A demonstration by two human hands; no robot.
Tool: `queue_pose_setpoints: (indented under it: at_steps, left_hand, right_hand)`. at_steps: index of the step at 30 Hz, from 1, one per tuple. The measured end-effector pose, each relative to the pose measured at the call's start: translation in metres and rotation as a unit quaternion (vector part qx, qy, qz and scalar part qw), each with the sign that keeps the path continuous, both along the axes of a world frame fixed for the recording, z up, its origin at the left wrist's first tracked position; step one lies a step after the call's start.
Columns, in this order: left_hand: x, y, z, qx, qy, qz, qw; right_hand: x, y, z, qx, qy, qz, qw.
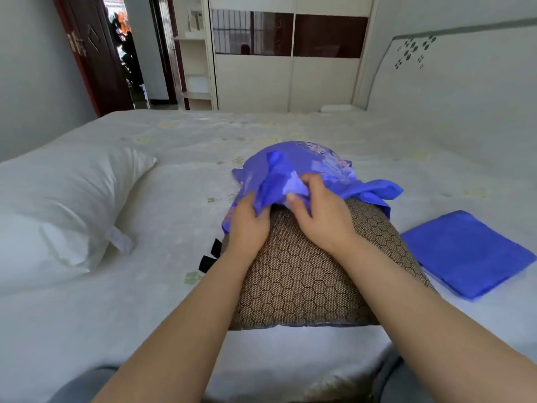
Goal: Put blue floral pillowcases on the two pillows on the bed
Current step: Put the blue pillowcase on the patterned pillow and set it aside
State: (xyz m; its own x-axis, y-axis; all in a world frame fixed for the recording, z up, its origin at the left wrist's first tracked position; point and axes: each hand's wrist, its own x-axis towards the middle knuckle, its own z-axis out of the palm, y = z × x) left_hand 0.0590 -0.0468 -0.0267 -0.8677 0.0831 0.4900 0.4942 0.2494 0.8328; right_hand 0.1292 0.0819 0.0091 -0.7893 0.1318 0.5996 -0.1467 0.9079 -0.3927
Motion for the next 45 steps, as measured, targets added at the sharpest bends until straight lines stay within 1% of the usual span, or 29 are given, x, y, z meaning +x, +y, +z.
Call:
queue_pose_setpoints:
  at_steps: [1, 2, 4, 5, 7, 8, 9, 10, 11, 12, 13, 14, 15, 16, 19, 21, 23, 25, 27, 29, 31, 33, 35, 37, 40, 41, 42, 43, 45]
  left_hand:
    - [0.006, -0.008, 0.005, 0.054, -0.030, -0.018, 0.998]
    - [0.012, -0.018, 0.009, 0.086, -0.053, -0.039, 0.994]
    - [0.027, -0.038, 0.017, 0.080, -0.074, -0.079, 0.991]
    - [0.035, -0.045, 0.020, 0.063, -0.074, -0.097, 0.991]
    - [0.051, -0.057, 0.021, 0.025, -0.078, -0.137, 0.987]
    - [0.056, -0.061, 0.020, -0.021, -0.078, -0.152, 0.985]
    - [0.056, -0.063, 0.018, -0.104, -0.070, -0.159, 0.979]
    - [0.060, -0.065, 0.013, -0.210, -0.049, -0.152, 0.965]
    - [0.062, -0.062, 0.007, -0.305, -0.003, -0.126, 0.944]
    - [0.067, -0.059, 0.001, -0.372, 0.058, -0.088, 0.922]
    - [0.071, -0.051, -0.004, -0.406, 0.112, -0.054, 0.905]
    - [0.076, -0.041, -0.007, -0.423, 0.142, -0.026, 0.895]
    - [0.078, -0.029, -0.008, -0.427, 0.150, -0.008, 0.892]
    - [0.075, -0.016, -0.007, -0.420, 0.141, 0.000, 0.897]
    - [0.051, 0.014, 0.001, -0.394, 0.096, 0.002, 0.914]
    - [0.034, 0.022, -0.002, -0.357, 0.068, -0.019, 0.931]
    - [0.023, 0.024, -0.012, -0.348, 0.063, -0.013, 0.935]
    - [0.015, 0.027, -0.022, -0.368, 0.072, 0.009, 0.927]
    - [0.010, 0.031, -0.029, -0.396, 0.095, 0.026, 0.913]
    - [0.008, 0.033, -0.032, -0.411, 0.114, 0.036, 0.904]
    - [0.008, 0.033, -0.032, -0.405, 0.124, 0.041, 0.905]
    - [0.019, 0.036, -0.026, -0.370, 0.144, 0.033, 0.917]
    - [0.040, 0.046, -0.015, -0.325, 0.166, 0.006, 0.931]
    - [0.055, 0.060, -0.010, -0.338, 0.163, -0.008, 0.927]
    - [0.042, 0.064, -0.007, -0.362, 0.129, 0.049, 0.922]
    - [0.032, 0.063, -0.006, -0.363, 0.125, 0.072, 0.920]
    - [0.022, 0.060, -0.004, -0.364, 0.121, 0.089, 0.919]
    - [0.012, 0.059, -0.003, -0.362, 0.113, 0.098, 0.920]
    - [0.000, 0.063, -0.006, -0.369, 0.098, 0.108, 0.918]
  right_hand:
    - [0.003, 0.004, -0.002, 0.031, -0.032, 0.011, 0.999]
    - [0.003, 0.011, -0.006, 0.078, -0.059, 0.002, 0.995]
    - [-0.003, 0.030, -0.016, 0.139, -0.071, -0.063, 0.986]
    - [-0.006, 0.040, -0.017, 0.131, -0.063, -0.109, 0.983]
    - [-0.009, 0.056, -0.016, 0.066, -0.046, -0.184, 0.980]
    - [-0.009, 0.062, -0.014, 0.042, -0.044, -0.205, 0.977]
    - [-0.009, 0.066, -0.010, 0.025, -0.037, -0.212, 0.976]
    - [-0.007, 0.066, -0.009, -0.001, -0.026, -0.209, 0.978]
    - [-0.005, 0.066, -0.005, -0.034, -0.013, -0.203, 0.978]
    - [-0.002, 0.062, -0.001, -0.074, -0.008, -0.196, 0.978]
    - [0.001, 0.055, 0.001, -0.106, -0.008, -0.187, 0.977]
    - [0.005, 0.047, 0.003, -0.117, -0.012, -0.174, 0.978]
    - [0.007, 0.037, 0.005, -0.108, -0.019, -0.154, 0.982]
    - [0.010, 0.027, 0.006, -0.081, -0.031, -0.130, 0.988]
    - [0.018, 0.005, 0.011, 0.005, -0.083, -0.067, 0.994]
    - [0.022, 0.014, 0.014, -0.001, -0.112, -0.056, 0.992]
    - [0.023, 0.035, 0.014, -0.019, -0.145, -0.071, 0.987]
    - [0.020, 0.059, 0.006, 0.009, -0.215, -0.124, 0.969]
    - [0.013, 0.078, -0.004, 0.044, -0.248, -0.198, 0.947]
    - [0.007, 0.096, -0.015, 0.062, -0.222, -0.252, 0.940]
    - [0.003, 0.112, -0.023, 0.031, -0.181, -0.252, 0.950]
    - [0.000, 0.118, -0.028, -0.067, -0.138, -0.231, 0.961]
    - [-0.004, 0.111, -0.031, -0.161, -0.074, -0.216, 0.960]
    - [-0.010, 0.097, -0.023, -0.223, -0.011, -0.173, 0.959]
    - [-0.012, 0.072, -0.001, -0.295, 0.048, -0.064, 0.952]
    - [-0.009, 0.066, 0.005, -0.300, 0.053, -0.039, 0.952]
    - [-0.005, 0.060, 0.009, -0.282, 0.050, -0.023, 0.958]
    - [-0.001, 0.056, 0.009, -0.237, 0.041, -0.015, 0.971]
    - [0.009, 0.056, 0.006, -0.108, 0.000, -0.021, 0.994]
